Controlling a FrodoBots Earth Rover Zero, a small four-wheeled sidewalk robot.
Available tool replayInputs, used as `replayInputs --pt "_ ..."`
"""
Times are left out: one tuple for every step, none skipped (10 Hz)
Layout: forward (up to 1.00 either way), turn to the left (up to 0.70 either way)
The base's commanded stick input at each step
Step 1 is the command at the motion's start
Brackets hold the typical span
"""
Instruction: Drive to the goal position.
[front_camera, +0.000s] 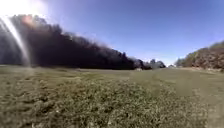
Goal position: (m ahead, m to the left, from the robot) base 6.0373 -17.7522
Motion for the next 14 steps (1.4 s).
replayInputs --pt "0.08 0.0" --pt "0.07 0.0" --pt "0.09 0.0" --pt "0.11 0.0" --pt "0.05 0.0" --pt "0.02 0.0" --pt "0.0 0.0" --pt "0.0 0.0" --pt "0.0 0.0" --pt "0.0 0.0" --pt "0.0 0.0" --pt "0.0 0.0" --pt "0.0 0.0" --pt "0.02 0.0"
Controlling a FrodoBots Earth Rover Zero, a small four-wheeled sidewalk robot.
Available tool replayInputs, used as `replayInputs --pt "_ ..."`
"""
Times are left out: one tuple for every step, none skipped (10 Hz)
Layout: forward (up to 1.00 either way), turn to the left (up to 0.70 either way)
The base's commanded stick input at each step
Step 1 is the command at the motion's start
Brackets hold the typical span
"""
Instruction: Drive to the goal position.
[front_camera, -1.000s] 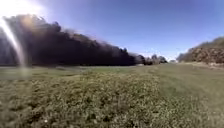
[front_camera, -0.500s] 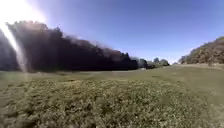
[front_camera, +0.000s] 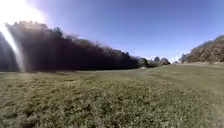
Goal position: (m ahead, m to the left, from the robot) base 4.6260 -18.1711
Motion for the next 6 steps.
replayInputs --pt "0.05 0.0" --pt "0.06 0.0" --pt "0.03 0.0" --pt "0.0 0.0" --pt "0.0 0.0" --pt "0.0 0.0"
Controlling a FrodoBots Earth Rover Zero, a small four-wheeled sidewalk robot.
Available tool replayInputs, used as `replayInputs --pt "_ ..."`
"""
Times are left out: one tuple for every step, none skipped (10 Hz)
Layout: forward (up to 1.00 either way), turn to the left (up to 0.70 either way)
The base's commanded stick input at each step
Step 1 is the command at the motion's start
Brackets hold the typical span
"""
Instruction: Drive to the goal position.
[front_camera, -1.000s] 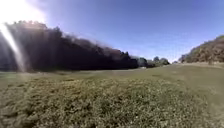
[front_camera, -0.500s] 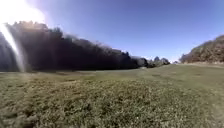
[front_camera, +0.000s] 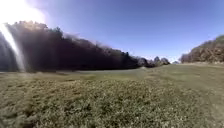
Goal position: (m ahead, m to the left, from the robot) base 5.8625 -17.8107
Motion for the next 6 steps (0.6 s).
replayInputs --pt "0.06 -0.04" --pt "0.11 -0.08" --pt "0.3 -0.28" --pt "0.51 -0.51" --pt "0.58 -0.58" --pt "0.58 -0.58"
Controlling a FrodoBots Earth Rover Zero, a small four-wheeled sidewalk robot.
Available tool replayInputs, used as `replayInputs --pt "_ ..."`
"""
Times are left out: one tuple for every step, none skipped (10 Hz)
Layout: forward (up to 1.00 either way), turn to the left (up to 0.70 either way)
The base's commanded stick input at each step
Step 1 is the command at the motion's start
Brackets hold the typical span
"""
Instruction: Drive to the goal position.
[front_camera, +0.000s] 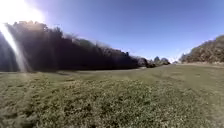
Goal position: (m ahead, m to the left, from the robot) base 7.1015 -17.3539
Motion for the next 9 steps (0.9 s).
replayInputs --pt "0.58 -0.58" --pt "0.58 -0.58" --pt "0.58 -0.58" --pt "0.58 -0.58" --pt "0.58 -0.58" --pt "0.58 -0.58" --pt "0.58 -0.58" --pt "0.58 -0.58" --pt "0.58 -0.58"
